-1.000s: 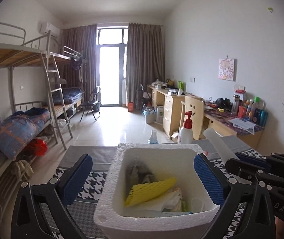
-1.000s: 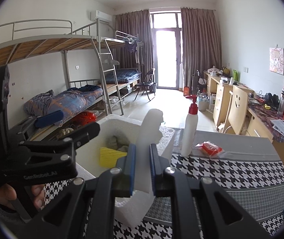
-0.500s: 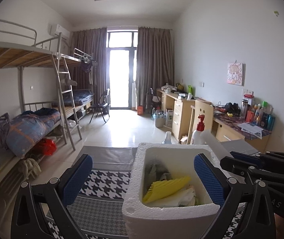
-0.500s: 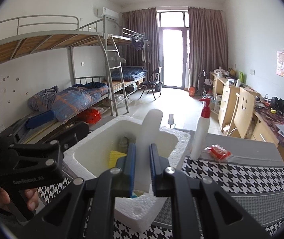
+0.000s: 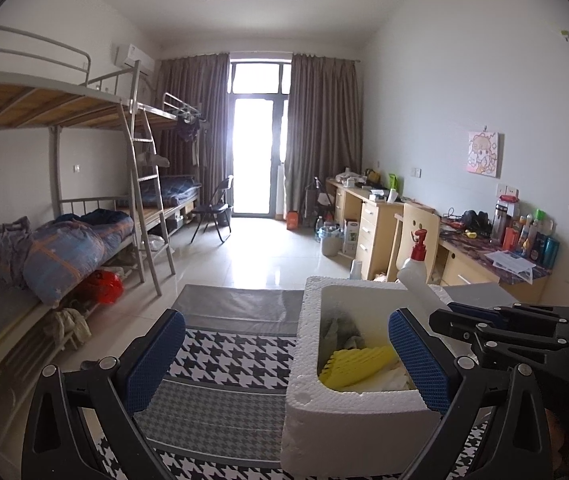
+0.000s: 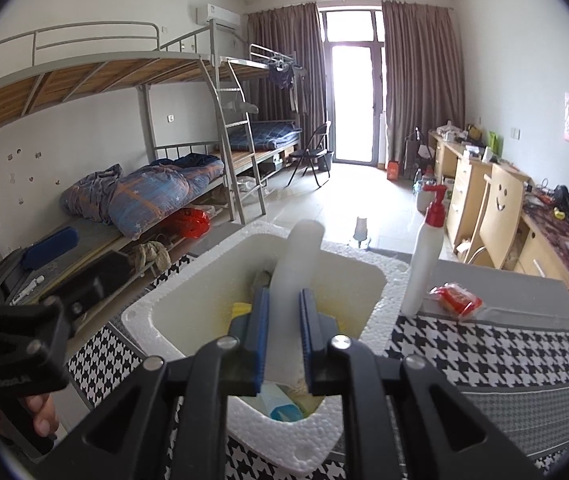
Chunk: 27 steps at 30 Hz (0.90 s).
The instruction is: Organize soft objects
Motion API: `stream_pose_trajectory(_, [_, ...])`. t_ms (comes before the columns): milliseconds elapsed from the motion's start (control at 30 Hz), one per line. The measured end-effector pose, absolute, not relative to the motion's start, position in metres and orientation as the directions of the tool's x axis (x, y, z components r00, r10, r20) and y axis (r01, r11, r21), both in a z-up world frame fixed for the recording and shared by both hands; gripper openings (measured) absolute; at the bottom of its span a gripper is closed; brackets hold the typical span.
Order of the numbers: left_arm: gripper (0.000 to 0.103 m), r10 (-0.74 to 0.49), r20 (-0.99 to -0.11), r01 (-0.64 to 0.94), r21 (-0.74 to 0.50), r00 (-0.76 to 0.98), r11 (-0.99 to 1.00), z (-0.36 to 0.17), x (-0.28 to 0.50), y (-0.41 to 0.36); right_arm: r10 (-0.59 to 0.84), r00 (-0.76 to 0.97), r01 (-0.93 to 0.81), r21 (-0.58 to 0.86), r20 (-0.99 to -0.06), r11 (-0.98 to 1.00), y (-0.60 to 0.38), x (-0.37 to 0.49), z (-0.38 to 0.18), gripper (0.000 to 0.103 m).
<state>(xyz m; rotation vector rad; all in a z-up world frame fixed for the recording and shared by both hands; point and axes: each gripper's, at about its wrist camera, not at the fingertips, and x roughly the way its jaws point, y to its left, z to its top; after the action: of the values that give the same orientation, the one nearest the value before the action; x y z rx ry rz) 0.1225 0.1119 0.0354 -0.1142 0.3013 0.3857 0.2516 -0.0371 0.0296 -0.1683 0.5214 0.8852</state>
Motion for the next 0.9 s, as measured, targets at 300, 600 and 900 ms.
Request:
stream_pose_trajectory(300, [0.102,0.357,-0.308,-0.392,-0.056,0.882,0.918,0.036,0.118,0.112,0.694,0.517,-0.761,0.101,-0.502,0.641,-0.038,0.259,0.022,0.077])
stream_pose_trajectory(600, [0.102,0.341,-0.314,-0.376,-0.055,0.886,0.925,0.036,0.118,0.107,0.696,0.534,-0.756,0.097,-0.479,0.647,-0.052,0.250,0.027,0.077])
stream_pose_trajectory(900, [0.102,0.303,-0.308,-0.333,-0.049,0.902,0.942,0.039,0.113,0.091,0.695,0.581,-0.745,0.068,-0.424,0.664,-0.077,0.234,0.037,0.084])
